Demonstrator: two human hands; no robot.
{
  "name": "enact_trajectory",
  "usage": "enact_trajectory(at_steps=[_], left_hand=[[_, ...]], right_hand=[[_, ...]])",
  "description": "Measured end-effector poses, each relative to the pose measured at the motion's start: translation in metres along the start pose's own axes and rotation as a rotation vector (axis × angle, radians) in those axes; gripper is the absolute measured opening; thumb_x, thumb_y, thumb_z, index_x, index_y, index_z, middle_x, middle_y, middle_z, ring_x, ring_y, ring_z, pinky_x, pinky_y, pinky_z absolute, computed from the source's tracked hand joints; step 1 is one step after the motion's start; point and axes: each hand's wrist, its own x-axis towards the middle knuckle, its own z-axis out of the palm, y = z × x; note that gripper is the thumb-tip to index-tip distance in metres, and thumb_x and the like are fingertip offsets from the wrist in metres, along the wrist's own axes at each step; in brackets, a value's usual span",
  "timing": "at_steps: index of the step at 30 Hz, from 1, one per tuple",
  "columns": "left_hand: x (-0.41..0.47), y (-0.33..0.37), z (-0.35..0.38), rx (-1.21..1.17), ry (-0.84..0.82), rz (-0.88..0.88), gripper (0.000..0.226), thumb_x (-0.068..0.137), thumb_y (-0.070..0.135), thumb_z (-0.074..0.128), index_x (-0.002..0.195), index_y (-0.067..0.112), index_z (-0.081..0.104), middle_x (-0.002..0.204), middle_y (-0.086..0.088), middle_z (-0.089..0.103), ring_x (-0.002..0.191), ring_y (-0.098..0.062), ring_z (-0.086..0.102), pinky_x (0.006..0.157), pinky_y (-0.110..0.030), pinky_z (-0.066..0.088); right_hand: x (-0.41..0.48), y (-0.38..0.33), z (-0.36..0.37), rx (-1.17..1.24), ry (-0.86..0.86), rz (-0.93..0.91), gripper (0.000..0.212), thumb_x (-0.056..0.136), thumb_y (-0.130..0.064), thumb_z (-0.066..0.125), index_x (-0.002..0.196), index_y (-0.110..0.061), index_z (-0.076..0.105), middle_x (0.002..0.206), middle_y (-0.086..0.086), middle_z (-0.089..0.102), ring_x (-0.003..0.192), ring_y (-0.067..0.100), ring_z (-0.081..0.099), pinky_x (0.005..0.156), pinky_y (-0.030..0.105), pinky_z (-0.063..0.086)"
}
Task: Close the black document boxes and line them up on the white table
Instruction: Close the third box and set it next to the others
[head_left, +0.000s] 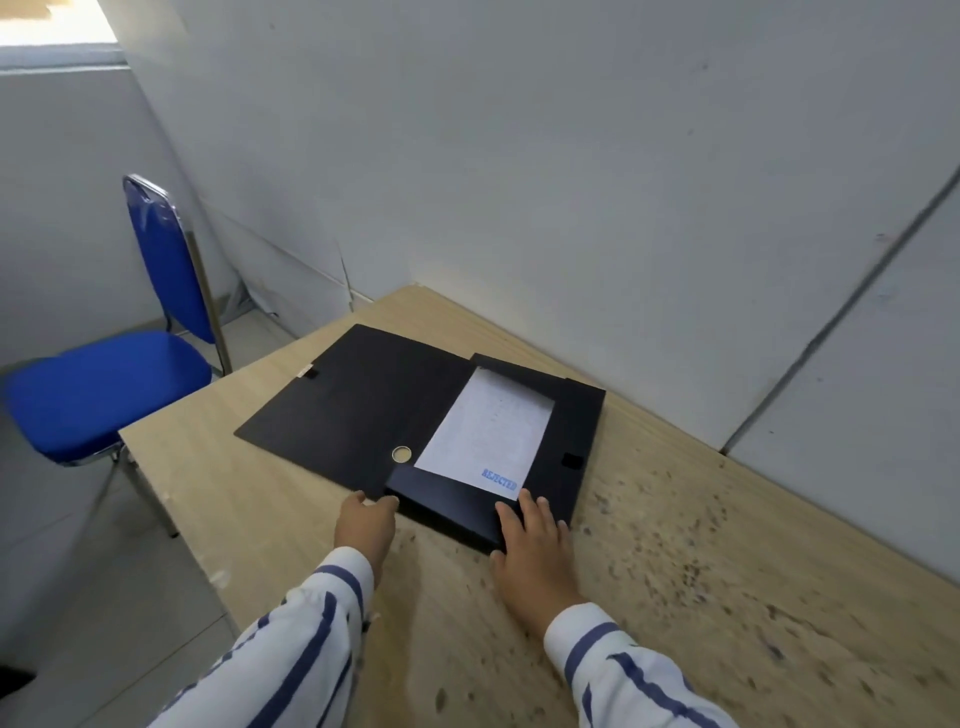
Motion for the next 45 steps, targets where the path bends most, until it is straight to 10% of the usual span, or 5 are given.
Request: enact_trajectory(at_steps=[12, 18, 28, 34, 45], left_hand=[[0.077, 0.036, -0.014, -0.309, 0.049, -0.174, 0.017, 0.083, 0.015, 0.054, 0.095, 0.006, 0.045, 0.067, -0.004, 0.041, 0.057, -0.017, 0.039, 0.078, -0.038, 0.038], [0.082, 0.037, -0.017, -0.282, 0.001, -0.036, 0.030, 0.088, 0.019, 0.055, 0.116, 0.012, 0.052, 0.110, -0.012, 0.058, 0.100, -0.036, 0.057, 0.097, -0.050, 0.046], [0.052, 0.022, -0.004, 0.459, -0.237, 0.678, 0.042, 0.087, 0.012, 0.047, 0.124, 0.032, 0.048, 0.092, -0.001, 0.064, 0.067, -0.019, 0.056, 0.057, -0.029, 0.039], [0.052, 0.014, 0.002, 0.915, -0.339, 0.996, 0.058, 0.092, 0.018, 0.043, 0.144, 0.038, 0.027, 0.152, 0.000, 0.035, 0.131, -0.027, 0.040, 0.103, -0.037, 0.040], [0.058, 0.014, 0.010, 1.411, -0.379, 1.108, 0.052, 0.094, 0.034, 0.035, 0.143, 0.043, 0.021, 0.155, -0.002, 0.027, 0.137, -0.030, 0.029, 0.108, -0.042, 0.033]], right_hand=[[0.010, 0.004, 0.022, -0.154, 0.070, 0.044, 0.061, 0.095, -0.049, 0.030, 0.148, -0.028, 0.010, 0.160, 0.003, 0.009, 0.147, 0.026, 0.000, 0.113, 0.043, -0.010], [0.008, 0.000, 0.017, -0.124, 0.078, 0.065, 0.059, 0.095, -0.046, 0.031, 0.148, -0.029, 0.011, 0.160, 0.003, 0.009, 0.147, 0.024, 0.000, 0.114, 0.038, -0.011], [0.004, -0.007, 0.003, 0.166, 0.152, 0.121, 0.057, 0.092, -0.040, 0.047, 0.144, -0.024, 0.032, 0.156, -0.003, 0.025, 0.146, 0.017, 0.012, 0.116, 0.028, -0.006], [-0.002, -0.014, -0.022, 0.929, 0.356, 0.393, 0.023, 0.094, -0.026, 0.054, 0.115, -0.032, 0.060, 0.127, -0.004, 0.060, 0.118, 0.019, 0.053, 0.100, 0.032, 0.043], [0.008, 0.002, -0.049, 1.252, 0.429, 0.579, 0.038, 0.093, -0.035, 0.049, 0.130, -0.028, 0.051, 0.132, 0.002, 0.058, 0.118, 0.021, 0.055, 0.105, 0.047, 0.044]])
